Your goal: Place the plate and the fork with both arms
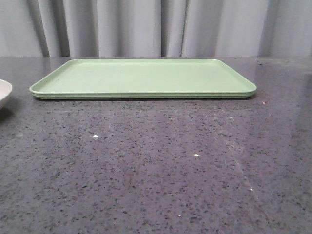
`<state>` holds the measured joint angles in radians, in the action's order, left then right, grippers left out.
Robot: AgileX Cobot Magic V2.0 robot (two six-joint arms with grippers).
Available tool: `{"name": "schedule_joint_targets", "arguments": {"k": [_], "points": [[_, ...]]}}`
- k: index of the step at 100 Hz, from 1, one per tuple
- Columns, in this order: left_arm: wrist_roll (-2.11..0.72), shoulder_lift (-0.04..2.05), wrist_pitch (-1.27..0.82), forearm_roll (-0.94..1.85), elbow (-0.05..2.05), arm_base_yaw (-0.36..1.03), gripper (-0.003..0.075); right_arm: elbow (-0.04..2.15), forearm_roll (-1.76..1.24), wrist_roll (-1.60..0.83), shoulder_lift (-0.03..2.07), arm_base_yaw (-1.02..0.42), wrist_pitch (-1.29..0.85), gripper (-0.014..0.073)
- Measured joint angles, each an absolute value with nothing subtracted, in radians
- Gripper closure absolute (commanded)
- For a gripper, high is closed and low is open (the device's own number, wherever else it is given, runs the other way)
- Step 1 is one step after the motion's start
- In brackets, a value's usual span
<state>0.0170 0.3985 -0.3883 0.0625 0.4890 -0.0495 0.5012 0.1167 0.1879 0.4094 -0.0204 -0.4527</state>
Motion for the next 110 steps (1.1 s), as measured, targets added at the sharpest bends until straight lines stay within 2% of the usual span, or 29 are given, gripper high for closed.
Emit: {"name": "schedule_joint_targets", "arguments": {"k": [14,29,41,50,57,67,110], "points": [[0.017,0.523,-0.474,0.063,0.591,-0.050,0.0717,0.575,0.117,0.188,0.516,-0.020,-0.520,0.0658],[0.017,0.617,-0.502,0.063,0.647,-0.050,0.0574,0.609,0.107,0.188,0.592,-0.020,-0.550,0.0634],[0.017,0.660,-0.502,0.063,0.658,-0.050,0.0435,0.611,0.093,0.188,0.607,-0.020,-0.556,0.0479],[0.017,0.672,-0.504,0.063,0.658,-0.050,0.0342,0.611,0.088,0.188,0.607,-0.020,-0.556,0.0296],[0.017,0.672,-0.504,0.063,0.658,-0.050,0.0293,0.611,0.086,0.188,0.608,-0.020,-0.556,0.0196],[0.017,0.672,-0.504,0.063,0.658,-0.050,0.0286,0.611,0.084,0.188,0.608,-0.020,-0.556,0.0121],[0.017,0.672,-0.483,0.102,0.658,-0.050,0.0316,0.611,0.082,0.188,0.608,-0.020,-0.531,0.0125]]}}
